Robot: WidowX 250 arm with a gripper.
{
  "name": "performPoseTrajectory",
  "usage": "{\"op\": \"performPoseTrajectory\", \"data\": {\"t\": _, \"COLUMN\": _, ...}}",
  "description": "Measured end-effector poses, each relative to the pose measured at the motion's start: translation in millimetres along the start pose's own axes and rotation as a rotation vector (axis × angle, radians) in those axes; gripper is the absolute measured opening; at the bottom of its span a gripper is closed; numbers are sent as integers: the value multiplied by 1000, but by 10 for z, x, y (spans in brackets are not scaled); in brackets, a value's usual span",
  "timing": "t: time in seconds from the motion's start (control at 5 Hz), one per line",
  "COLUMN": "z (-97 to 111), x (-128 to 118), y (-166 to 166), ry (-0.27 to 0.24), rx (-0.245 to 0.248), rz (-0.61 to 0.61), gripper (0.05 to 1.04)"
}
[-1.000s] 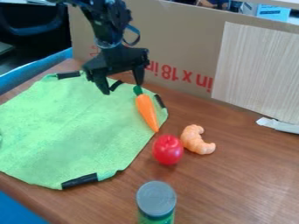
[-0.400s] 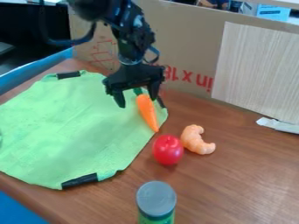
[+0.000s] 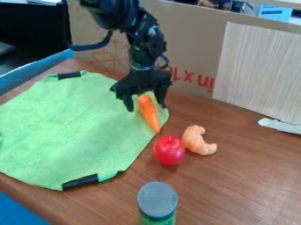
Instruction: Pick the carrot from the cloth to the top right side of the table
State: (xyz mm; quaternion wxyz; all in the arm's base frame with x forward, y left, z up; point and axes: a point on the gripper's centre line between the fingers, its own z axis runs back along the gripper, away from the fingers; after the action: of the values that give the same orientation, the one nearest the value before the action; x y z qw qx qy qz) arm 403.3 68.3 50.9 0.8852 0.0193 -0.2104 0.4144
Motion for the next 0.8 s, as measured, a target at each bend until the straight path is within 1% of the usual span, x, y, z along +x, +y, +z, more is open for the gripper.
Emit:
{"op": "performPoseTrajectory", "data": {"t": 0.2, "z": -39, "x": -9, "y": 1, "ry": 5, "rx": 6, "rz": 11, "gripper": 673}}
{"op": "performPoseTrajectory", "data": {"t": 0.4, "z": -46, "x": -44, "y": 9, "ry": 16, "rx": 2, "rz": 7, "gripper": 482}}
{"op": "performPoseTrajectory", "data": {"t": 0.6, "z": 103, "x": -98, "y": -11, "ry": 39, "rx": -39, "rz": -17, "gripper": 481}}
{"op": "performPoseTrajectory", "data": {"t": 0.8, "z": 292, "x": -184, "y": -129, "ry": 46, "rx": -98, "rz": -79, "gripper": 481}}
